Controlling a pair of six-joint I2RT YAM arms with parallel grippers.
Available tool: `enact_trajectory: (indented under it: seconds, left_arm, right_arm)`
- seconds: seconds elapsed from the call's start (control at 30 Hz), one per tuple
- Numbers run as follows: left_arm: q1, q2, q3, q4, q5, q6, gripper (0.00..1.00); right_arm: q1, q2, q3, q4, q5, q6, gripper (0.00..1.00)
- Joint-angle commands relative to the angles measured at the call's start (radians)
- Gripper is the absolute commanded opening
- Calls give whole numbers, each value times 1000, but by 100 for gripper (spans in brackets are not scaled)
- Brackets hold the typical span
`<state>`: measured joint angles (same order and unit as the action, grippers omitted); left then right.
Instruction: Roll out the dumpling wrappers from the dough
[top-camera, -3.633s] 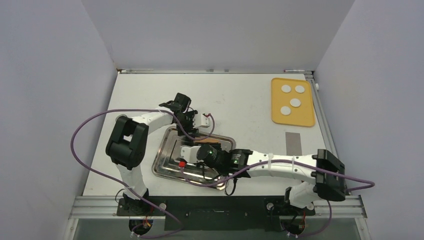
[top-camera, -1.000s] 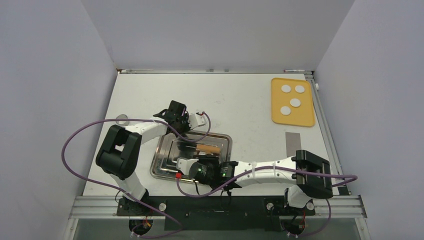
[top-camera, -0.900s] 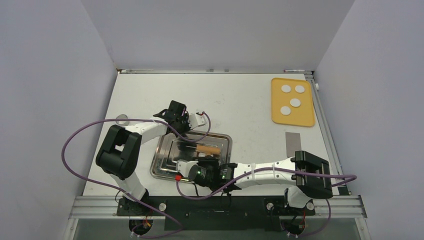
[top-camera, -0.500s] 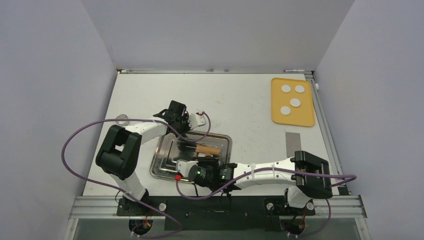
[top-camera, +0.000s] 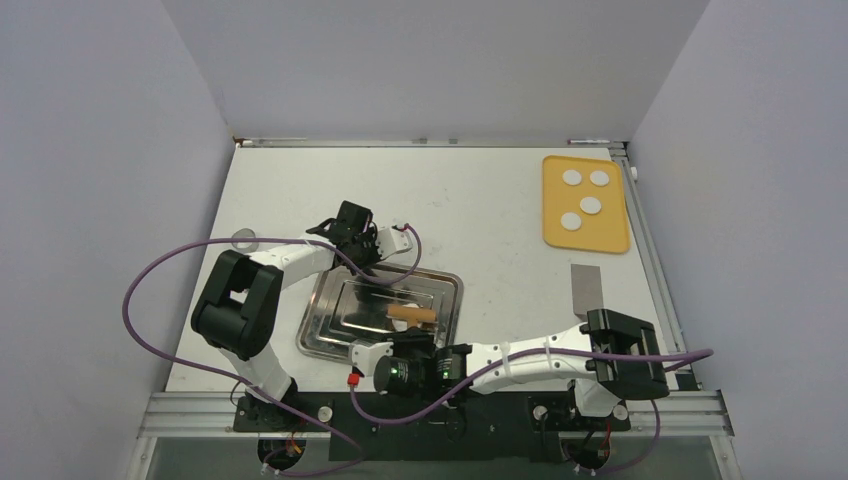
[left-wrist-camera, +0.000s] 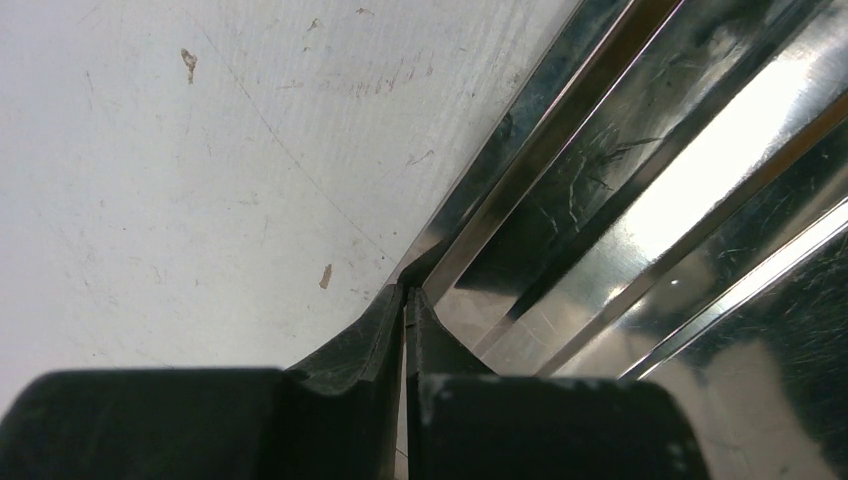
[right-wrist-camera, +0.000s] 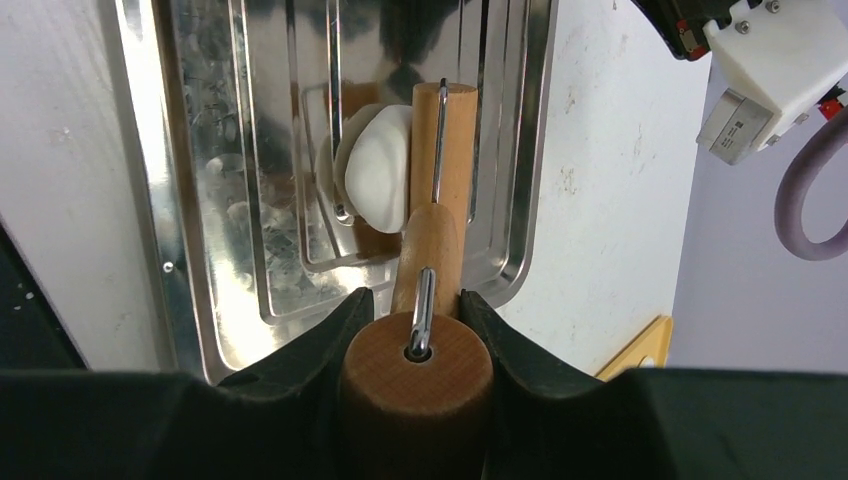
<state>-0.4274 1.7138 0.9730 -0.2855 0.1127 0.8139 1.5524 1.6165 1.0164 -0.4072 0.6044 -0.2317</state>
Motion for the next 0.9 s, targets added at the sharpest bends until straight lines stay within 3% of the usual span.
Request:
enact_trajectory:
  seconds: [0.0, 0.27, 0.5, 0.67, 0.87]
  left_arm:
    - [13, 36, -33, -100, 4, -28, 0]
    - [13, 40, -29, -102, 2, -33, 0]
    - [14, 49, -18, -111, -3, -53, 0]
    - [25, 47, -12, -124, -8, -73, 0]
    - [30, 44, -13, -125, -8, -73, 0]
  right_arm:
    - [-60, 47, -23, -7, -233, 19, 8]
    - [-112, 41, 51, -49, -144, 18, 8]
    - [-157, -74, 139, 32, -73, 46, 8]
    - [-96, -165, 91, 135, 28, -86, 8]
    - [-24, -149, 55, 140, -11, -191, 8]
